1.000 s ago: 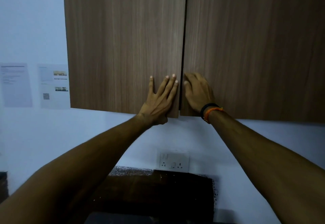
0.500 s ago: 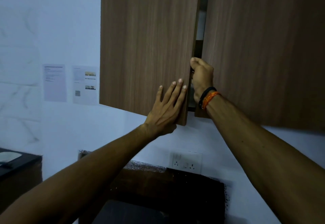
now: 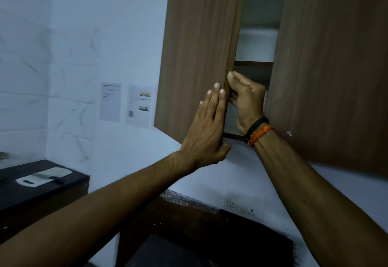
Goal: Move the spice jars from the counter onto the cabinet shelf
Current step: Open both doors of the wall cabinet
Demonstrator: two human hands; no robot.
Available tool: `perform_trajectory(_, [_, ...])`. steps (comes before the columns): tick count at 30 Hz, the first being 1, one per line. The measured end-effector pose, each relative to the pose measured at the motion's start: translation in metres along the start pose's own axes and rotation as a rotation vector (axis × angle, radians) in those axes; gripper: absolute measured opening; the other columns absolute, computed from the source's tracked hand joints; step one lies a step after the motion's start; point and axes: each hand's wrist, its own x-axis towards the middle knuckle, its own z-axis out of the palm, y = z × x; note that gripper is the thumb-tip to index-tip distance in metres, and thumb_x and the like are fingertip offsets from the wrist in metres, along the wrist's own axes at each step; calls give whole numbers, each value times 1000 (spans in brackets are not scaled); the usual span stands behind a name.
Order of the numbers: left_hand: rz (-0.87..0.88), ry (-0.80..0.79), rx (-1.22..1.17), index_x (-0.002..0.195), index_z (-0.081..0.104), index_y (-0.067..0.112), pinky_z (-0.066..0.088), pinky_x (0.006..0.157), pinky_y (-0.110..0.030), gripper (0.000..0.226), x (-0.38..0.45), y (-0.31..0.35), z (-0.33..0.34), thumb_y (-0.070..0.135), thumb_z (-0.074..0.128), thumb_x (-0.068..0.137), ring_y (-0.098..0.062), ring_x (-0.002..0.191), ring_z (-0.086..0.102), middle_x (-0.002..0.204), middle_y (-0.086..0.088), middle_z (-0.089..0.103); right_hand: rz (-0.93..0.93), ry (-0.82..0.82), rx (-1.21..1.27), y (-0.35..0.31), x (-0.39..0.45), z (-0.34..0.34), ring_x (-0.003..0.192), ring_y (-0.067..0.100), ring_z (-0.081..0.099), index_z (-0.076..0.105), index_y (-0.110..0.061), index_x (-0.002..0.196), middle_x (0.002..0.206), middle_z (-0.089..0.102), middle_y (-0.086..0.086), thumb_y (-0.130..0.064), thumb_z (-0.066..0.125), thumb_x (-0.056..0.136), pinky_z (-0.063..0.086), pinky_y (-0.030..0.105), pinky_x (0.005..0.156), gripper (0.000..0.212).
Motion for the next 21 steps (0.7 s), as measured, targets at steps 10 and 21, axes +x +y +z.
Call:
perform_trajectory(10, [-38,34,19,154,3,-12,46,108,-49,105,-30,-13,-66,9,64,71,-32,156,2,165,-26,-3,-4,-153,150,-7,-21,58,121,14,63,56,-4,136,123,69,-1,-19,65,95,48,41,108,44])
perform_trajectory(21, [-120,28,131,154,5,-11,52,104,-38,101,-58,-44,-145,0,65,74,-30,156,5,166,-24,1,-81,-300,211,-11,-44,136,129,16,57,53,-10,142,137,62,2,-26,65,94,44,45,111,52])
